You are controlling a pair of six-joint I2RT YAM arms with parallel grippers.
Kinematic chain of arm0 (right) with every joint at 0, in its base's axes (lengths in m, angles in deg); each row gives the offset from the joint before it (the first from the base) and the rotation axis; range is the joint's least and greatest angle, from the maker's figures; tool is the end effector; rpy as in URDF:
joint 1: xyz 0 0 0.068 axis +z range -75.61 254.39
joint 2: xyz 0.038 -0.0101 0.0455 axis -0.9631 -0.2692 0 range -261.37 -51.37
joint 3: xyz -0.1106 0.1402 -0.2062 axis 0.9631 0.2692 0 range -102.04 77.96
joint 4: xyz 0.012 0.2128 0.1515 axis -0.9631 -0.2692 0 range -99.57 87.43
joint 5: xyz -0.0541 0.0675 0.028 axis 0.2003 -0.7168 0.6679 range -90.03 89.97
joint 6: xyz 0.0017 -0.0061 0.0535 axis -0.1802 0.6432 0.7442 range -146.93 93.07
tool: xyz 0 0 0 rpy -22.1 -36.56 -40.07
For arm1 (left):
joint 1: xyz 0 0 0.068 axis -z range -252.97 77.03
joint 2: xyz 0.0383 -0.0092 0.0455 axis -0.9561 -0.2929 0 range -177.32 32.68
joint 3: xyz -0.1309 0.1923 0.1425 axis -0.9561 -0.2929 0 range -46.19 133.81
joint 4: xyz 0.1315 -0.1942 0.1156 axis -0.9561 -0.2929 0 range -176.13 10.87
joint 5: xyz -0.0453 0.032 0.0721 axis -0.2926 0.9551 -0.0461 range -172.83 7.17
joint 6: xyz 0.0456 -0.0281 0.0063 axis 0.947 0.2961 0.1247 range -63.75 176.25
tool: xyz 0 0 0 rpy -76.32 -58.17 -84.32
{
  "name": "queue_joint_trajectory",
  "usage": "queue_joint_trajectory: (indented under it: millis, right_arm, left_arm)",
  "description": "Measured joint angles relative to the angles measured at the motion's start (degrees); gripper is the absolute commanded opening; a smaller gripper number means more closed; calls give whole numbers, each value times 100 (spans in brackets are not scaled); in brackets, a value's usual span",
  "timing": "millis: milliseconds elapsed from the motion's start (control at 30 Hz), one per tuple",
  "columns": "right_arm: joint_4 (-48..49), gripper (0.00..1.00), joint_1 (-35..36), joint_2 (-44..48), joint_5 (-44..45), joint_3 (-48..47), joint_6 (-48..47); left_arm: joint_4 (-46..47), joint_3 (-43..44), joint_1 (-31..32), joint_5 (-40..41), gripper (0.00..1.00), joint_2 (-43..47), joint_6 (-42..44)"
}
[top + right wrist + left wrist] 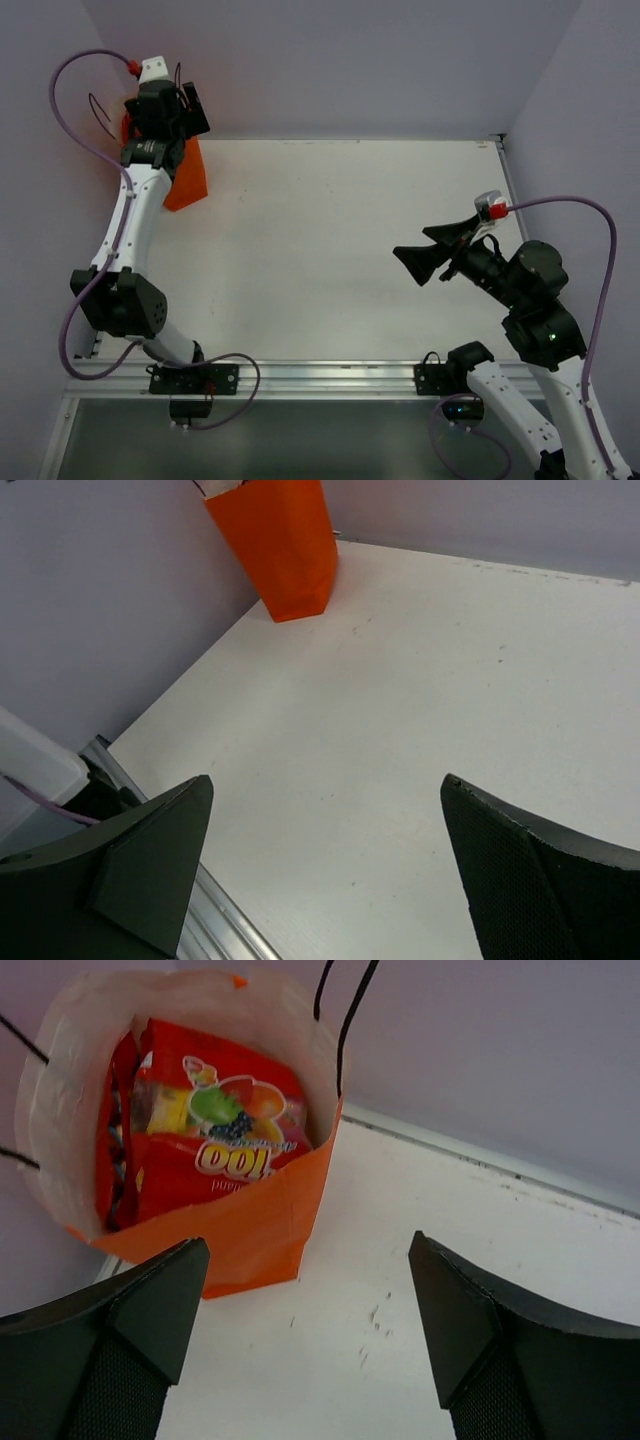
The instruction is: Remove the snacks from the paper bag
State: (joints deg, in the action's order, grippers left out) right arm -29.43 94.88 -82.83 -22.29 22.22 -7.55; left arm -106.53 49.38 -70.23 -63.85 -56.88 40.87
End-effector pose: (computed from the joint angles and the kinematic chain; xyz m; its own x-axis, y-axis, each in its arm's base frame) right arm 0.0892 0.0478 0.4020 -0.2648 0.2288 -0.9368 -0.6263 0.6979 0.3475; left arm 0.3558 -0.0054 0.4235 -0.2831 -0.2374 -0.9292 -0.3446 0.9293 -0.1325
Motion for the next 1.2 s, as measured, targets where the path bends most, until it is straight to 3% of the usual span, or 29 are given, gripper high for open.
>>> queue_joint_trajectory:
  millis: [267, 533, 800, 833, 1200]
  right_arm:
    - [7, 99, 2, -7, -317, 179, 15]
    - [11, 99, 2, -83, -345, 341, 35]
    - [2, 99, 2, -195, -341, 372, 37]
    - [2, 99, 2, -197, -341, 372, 37]
    - [4, 99, 2, -177, -343, 372, 37]
  left_arm:
    - [640, 1246, -249, -173, 74, -1722, 382]
    - [922, 1687, -566, -638, 53, -2656, 743]
    - [973, 1720, -557, -1292, 10, -2734, 1005]
    - [970, 1714, -557, -1357, 0, -2732, 1021]
    - [293, 973, -369, -2052, 0, -1875, 1130]
